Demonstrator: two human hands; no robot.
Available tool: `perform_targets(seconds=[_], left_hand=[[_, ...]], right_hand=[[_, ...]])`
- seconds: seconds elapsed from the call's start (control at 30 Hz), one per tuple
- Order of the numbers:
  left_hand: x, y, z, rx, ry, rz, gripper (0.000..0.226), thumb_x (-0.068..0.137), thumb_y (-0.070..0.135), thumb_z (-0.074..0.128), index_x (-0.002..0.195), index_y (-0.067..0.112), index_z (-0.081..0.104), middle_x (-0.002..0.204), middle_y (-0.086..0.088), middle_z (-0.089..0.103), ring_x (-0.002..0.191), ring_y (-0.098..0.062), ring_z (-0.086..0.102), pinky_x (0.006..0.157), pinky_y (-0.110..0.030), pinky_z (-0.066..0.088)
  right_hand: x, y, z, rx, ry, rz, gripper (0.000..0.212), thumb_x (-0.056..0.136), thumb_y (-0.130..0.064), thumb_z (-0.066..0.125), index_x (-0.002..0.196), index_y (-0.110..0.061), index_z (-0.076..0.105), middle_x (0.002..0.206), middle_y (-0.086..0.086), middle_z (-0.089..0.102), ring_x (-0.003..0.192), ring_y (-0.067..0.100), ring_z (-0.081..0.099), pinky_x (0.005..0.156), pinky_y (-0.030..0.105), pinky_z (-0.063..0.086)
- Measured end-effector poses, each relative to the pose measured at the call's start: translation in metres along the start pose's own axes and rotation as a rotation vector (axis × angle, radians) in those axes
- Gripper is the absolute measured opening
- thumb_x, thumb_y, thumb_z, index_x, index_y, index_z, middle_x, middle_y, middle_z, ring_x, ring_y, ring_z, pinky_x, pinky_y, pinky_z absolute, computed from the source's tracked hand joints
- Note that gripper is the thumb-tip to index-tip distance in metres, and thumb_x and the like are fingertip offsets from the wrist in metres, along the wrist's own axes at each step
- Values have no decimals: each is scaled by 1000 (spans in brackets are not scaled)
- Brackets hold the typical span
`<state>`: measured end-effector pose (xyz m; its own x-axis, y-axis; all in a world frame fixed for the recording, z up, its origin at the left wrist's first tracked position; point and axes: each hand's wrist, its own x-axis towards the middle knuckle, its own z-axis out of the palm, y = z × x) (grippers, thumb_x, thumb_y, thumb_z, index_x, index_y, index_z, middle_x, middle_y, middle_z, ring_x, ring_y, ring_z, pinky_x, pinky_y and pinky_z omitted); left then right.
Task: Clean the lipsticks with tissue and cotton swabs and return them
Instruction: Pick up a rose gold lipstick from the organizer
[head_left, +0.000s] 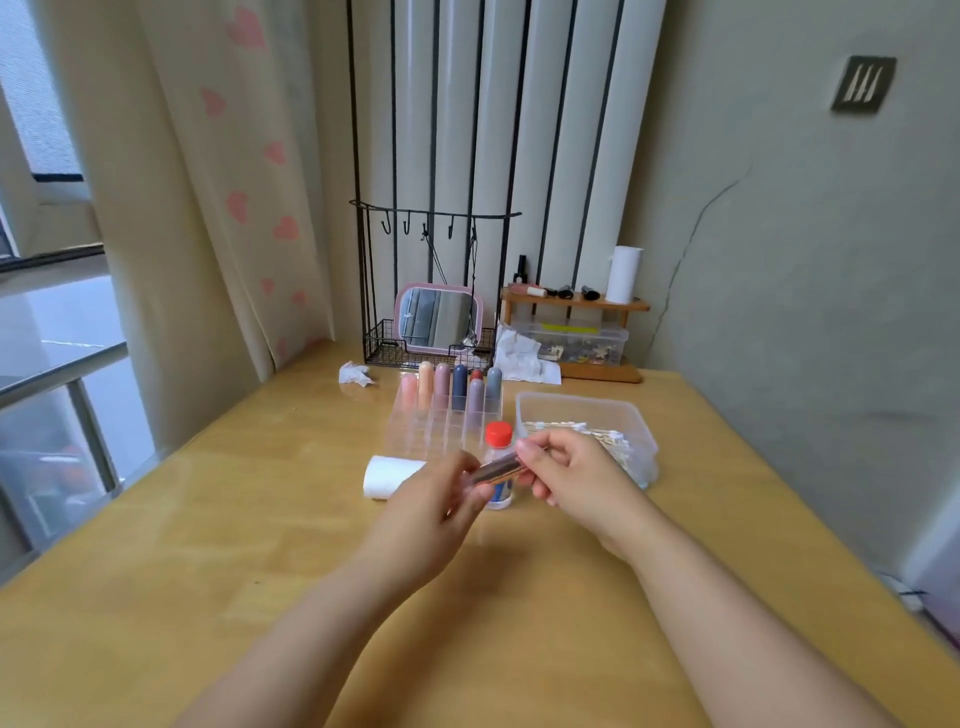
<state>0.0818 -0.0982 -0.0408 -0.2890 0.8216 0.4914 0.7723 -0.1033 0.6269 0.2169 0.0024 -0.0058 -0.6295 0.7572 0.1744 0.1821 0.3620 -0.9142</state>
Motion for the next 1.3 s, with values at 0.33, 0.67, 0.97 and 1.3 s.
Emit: perform_targets(seconds=[0.33, 0.67, 0.97, 1.3], left_hand=[[-5, -15, 20, 48, -31, 150, 24, 90, 25, 50, 93, 5, 62, 69, 7, 49, 62, 0, 45, 61, -9, 33], [-9, -15, 14, -32, 50, 93, 17, 93, 23, 51, 94, 9, 61, 69, 14, 50, 69, 5, 51, 60, -8, 36], [-14, -16, 9, -349, 84, -226, 12, 96, 25, 49, 89, 21, 58, 67, 7, 46, 55, -2, 38, 54, -13, 33], [-13, -26, 9, -870, 6, -407, 15, 94, 19, 48, 93, 17, 63, 75, 10, 62, 71, -6, 55, 72, -27, 46]], right_hand=[[-11, 48, 6, 72, 77, 11, 27, 96, -24, 52, 87, -1, 62, 53, -11, 49, 50, 1, 40, 55, 15, 34], [-5, 49, -19, 457, 544, 65, 29, 94, -13, 54, 66, -15, 53, 49, -11, 42, 45, 2, 34, 46, 17, 30], [-8, 77, -4, -69, 158, 107, 19, 80, -7, 72, 80, -22, 60, 80, -1, 67, 67, 5, 59, 71, 18, 46], [-10, 88, -1, -540, 141, -94, 12, 76, -16, 75, 86, -21, 71, 76, -4, 51, 69, 2, 43, 64, 9, 33]])
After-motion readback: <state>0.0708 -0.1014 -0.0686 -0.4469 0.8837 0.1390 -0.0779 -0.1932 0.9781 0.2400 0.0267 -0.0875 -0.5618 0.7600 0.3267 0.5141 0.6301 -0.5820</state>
